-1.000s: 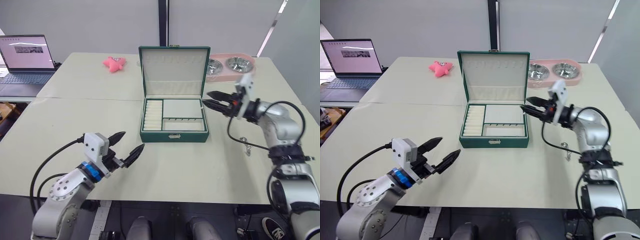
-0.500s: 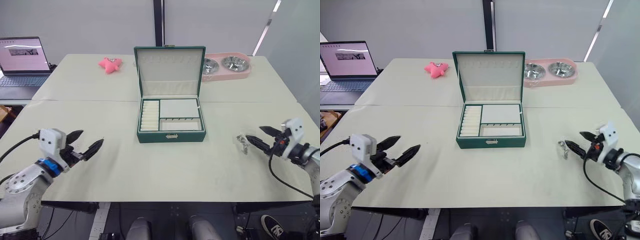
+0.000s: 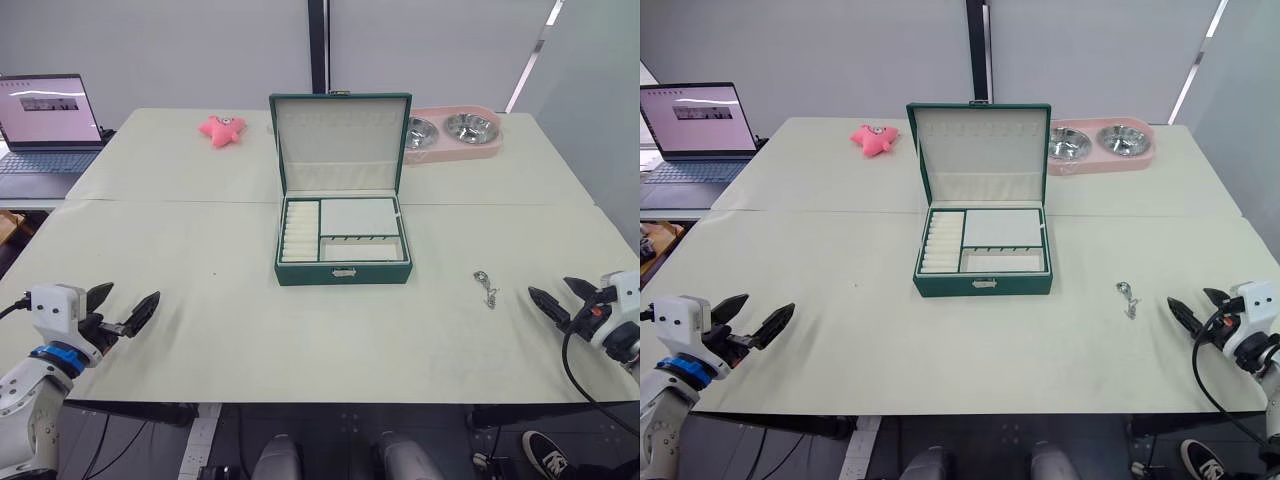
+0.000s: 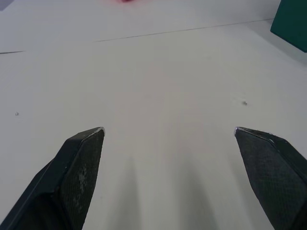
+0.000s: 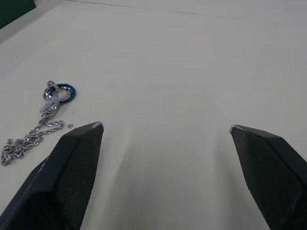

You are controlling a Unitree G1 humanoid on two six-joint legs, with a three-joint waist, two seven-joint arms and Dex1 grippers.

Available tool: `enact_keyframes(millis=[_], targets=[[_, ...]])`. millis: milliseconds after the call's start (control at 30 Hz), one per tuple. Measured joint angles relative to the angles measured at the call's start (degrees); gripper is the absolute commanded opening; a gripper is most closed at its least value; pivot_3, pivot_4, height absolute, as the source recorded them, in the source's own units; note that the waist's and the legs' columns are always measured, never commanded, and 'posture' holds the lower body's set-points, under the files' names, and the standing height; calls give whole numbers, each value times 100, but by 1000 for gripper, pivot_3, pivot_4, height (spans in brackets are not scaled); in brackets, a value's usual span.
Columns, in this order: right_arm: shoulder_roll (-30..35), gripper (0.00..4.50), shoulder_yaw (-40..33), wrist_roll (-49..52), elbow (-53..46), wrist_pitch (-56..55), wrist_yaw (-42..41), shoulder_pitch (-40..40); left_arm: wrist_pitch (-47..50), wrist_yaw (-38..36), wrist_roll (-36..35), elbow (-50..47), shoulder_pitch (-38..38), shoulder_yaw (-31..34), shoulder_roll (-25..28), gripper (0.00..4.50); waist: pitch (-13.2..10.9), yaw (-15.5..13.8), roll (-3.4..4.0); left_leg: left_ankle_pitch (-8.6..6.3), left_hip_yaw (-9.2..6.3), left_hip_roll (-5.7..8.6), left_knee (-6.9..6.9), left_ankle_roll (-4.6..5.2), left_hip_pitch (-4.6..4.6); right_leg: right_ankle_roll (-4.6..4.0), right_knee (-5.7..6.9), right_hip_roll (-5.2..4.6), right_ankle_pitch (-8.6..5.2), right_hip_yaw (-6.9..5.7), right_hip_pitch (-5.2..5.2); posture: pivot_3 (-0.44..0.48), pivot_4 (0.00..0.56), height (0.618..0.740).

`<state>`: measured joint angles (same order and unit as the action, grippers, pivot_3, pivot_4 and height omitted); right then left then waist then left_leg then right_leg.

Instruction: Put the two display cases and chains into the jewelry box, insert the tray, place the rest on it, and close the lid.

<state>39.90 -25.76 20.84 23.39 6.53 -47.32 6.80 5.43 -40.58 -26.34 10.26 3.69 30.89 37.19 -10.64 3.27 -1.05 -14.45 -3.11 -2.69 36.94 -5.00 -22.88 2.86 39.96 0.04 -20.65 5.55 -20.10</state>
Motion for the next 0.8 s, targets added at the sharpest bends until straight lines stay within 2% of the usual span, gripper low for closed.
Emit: enact_keyframes(millis=[433,667,800], targets=[[-72,4480,17,72,139,-155,25,137,-84,131,100,-248,81,-44,-94,4500,0,-1,0,0,-1,-1,0,0,0,0,0,0,0,0,1,0,150,740],[-436,4480,86,327,-959,306,195,-199,306,254,-26,-1608,-57,-544,-244,4500,0,-21,0,0,-5,0,2,-1,-1,0,1,-1,0,-2,6,0,150,740],[-781,4480,328,412,-1863,632,470,-549,881,167,-320,-2481,-342,-1243,-329,4500,1,-39,1,1,-9,0,3,-1,-2,0,1,-1,0,-4,8,0,150,740]])
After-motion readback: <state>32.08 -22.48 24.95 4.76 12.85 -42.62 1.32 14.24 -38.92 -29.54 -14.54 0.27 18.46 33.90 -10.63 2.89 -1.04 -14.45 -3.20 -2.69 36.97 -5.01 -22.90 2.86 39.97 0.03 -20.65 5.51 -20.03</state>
